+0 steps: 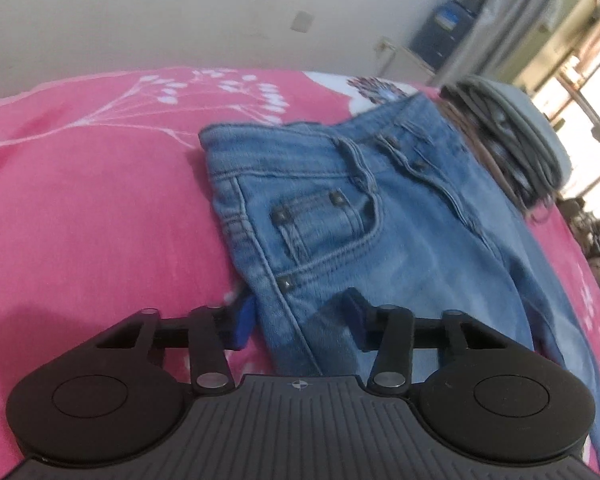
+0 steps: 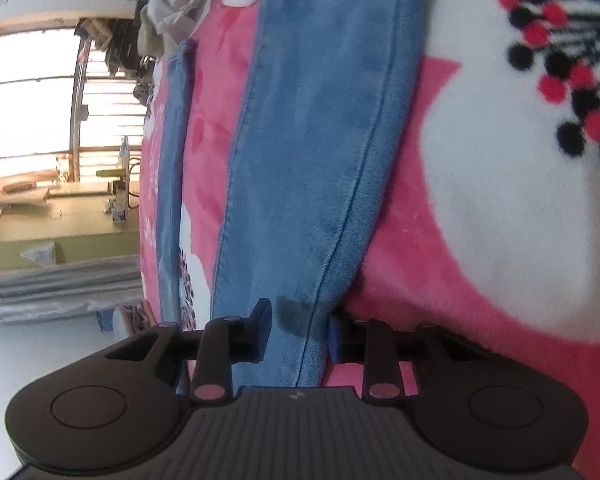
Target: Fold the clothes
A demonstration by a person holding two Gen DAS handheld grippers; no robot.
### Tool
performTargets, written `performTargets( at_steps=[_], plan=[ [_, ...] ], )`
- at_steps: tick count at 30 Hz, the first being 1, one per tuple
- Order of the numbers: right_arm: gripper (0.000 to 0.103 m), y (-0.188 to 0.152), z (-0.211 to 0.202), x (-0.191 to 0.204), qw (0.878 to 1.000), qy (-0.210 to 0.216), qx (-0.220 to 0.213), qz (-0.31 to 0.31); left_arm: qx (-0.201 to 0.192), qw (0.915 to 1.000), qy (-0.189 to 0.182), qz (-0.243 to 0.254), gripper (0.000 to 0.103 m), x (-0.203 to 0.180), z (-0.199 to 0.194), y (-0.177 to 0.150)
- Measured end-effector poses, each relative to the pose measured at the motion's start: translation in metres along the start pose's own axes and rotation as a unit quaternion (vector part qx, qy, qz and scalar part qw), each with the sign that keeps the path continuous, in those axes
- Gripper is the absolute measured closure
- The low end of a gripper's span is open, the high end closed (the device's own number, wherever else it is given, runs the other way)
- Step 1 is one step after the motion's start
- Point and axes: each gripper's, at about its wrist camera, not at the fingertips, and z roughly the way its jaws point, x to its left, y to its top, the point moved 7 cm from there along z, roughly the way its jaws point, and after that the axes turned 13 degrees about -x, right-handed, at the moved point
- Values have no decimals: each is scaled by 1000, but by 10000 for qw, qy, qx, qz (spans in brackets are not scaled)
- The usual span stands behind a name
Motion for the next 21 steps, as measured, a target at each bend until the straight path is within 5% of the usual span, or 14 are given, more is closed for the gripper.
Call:
performTargets(
  at_steps=[7,21],
  plan=[
    [91,1,-9,19,9990,25,-232,-388,-250,9996,91,-69,85,-5,-10,5],
    [96,12,-14,81,9934,350,-421,-1010,-674,9971,-340,-126,89,-25,-24,31]
  ],
)
